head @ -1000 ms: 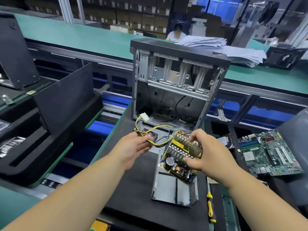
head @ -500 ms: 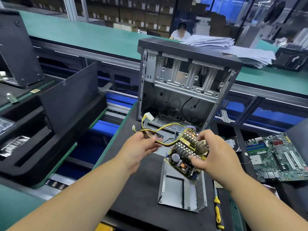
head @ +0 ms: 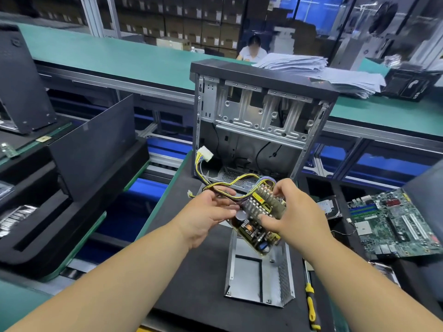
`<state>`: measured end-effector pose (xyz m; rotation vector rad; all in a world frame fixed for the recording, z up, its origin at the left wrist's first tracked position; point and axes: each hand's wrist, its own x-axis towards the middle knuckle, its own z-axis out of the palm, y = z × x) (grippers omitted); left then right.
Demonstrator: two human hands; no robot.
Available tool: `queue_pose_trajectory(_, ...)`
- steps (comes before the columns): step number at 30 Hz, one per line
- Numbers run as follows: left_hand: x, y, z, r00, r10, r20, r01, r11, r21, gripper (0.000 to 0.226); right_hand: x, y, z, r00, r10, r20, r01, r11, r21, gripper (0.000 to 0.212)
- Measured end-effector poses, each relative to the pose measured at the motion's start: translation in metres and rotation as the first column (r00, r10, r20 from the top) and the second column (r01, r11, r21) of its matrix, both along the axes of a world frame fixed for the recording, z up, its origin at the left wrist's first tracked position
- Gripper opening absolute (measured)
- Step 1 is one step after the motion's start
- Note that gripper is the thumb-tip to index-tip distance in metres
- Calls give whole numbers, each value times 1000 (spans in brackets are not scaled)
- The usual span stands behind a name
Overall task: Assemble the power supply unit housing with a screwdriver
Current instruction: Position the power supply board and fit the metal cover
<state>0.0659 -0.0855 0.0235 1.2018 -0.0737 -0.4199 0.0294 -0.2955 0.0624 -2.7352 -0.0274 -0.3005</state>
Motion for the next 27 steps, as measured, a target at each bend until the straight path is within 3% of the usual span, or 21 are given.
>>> queue_pose_trajectory(5,10,-7,-3,990,117,78,-132,967,217,23,4,5,1,1000,-27,-8,27,1000,3,52)
queue_pose_trajectory(14,13,-13,9,985,170,-17,-167,980,106,6,7,8,5,999,-17,-33,16,1000,-7,53)
queue_pose_trajectory(20,22,-16,25,955,293,-43,-291,956,49,15,2,14,2,994,59,-92,-64,996,-55,55)
queue_pose_trajectory(27,41,12,24,874,411,-257,-408,910,68,13,-3,2,4,980,160,-114,-161,987,3,53)
